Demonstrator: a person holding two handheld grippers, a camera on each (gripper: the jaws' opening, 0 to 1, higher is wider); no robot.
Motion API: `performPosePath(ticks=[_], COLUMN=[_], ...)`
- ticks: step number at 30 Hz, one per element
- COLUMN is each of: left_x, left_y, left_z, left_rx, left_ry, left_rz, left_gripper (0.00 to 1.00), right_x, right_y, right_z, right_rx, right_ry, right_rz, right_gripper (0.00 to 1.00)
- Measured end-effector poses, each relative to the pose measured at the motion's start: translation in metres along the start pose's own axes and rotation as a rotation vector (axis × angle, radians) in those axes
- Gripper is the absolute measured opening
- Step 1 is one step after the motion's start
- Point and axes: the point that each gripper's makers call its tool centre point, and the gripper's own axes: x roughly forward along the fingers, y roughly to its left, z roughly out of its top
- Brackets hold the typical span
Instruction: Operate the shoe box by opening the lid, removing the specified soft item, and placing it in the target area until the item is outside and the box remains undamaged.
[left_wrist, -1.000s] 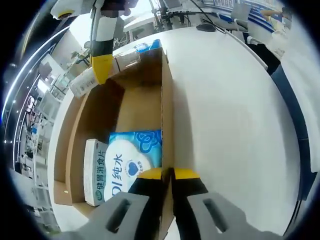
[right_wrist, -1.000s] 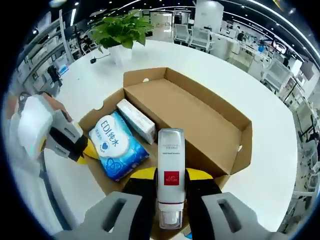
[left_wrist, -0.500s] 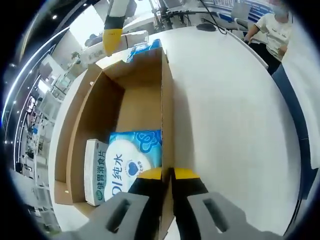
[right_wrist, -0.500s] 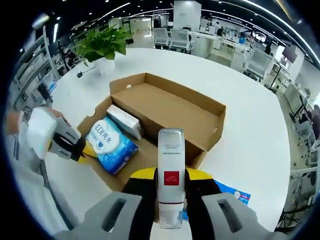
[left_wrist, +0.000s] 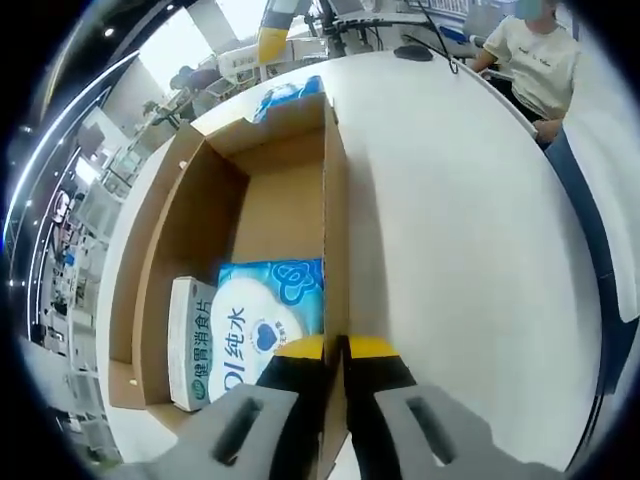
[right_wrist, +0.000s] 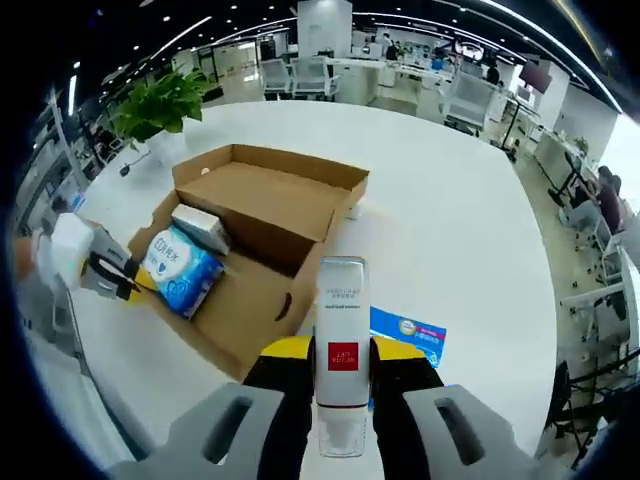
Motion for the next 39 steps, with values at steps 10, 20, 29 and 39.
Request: performPosePath(ticks=[10, 20, 29, 39], left_x=[0.0, 0.0, 0.001, 0.001], left_y=[0.0, 0.0, 0.0, 0.0], left_z=[0.0, 0.0, 0.0, 0.001], left_rx=[-0.004, -0.002, 0.001, 0.004], left_ry=[0.001, 0.002, 0.003, 0.004], left_rz=[0.004, 0.001, -0.001, -0.002], left_gripper=[0.05, 0.05, 0.04, 0.04], right_x=[-0.013, -0.021, -0.006, 0.008], right_y=[-0.047, -0.065, -0.07, -0.071], right_z=[-0.04, -0.072, -0.105, -0.131], right_rx=[0.102, 0.186, 0.249, 0.291], right_ry=[0.027, 0.05, 0.101, 0.145], right_rz=[-0.057, -0.095, -0.096, -0.094], right_gripper=[0.19, 0.19, 0.19, 0.19])
